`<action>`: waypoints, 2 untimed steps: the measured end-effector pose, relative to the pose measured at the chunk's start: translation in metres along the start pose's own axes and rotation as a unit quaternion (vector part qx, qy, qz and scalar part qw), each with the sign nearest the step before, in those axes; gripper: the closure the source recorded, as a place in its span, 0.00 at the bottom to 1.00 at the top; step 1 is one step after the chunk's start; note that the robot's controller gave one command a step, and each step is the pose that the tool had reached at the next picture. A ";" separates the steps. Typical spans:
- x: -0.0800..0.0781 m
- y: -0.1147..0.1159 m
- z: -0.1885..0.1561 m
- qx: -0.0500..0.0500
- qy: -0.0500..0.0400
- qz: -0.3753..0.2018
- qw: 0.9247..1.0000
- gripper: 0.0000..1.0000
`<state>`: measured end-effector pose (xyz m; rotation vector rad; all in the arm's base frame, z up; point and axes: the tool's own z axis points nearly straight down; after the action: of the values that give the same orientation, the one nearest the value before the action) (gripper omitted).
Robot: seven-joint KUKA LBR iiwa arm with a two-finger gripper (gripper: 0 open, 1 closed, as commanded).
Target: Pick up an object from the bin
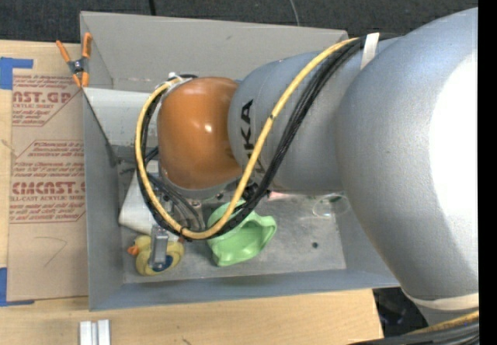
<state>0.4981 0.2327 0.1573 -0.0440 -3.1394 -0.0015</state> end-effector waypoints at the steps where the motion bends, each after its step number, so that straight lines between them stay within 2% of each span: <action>1: 0.007 0.008 0.026 -0.001 -0.004 -0.038 0.999 0.00; 2: 0.005 0.008 0.077 -0.003 -0.002 0.084 0.996 0.00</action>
Offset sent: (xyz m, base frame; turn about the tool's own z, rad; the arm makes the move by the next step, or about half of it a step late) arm -0.0047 0.0049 -0.0873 0.1782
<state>0.4935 0.2407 0.0801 -0.3074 -3.1290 -0.0103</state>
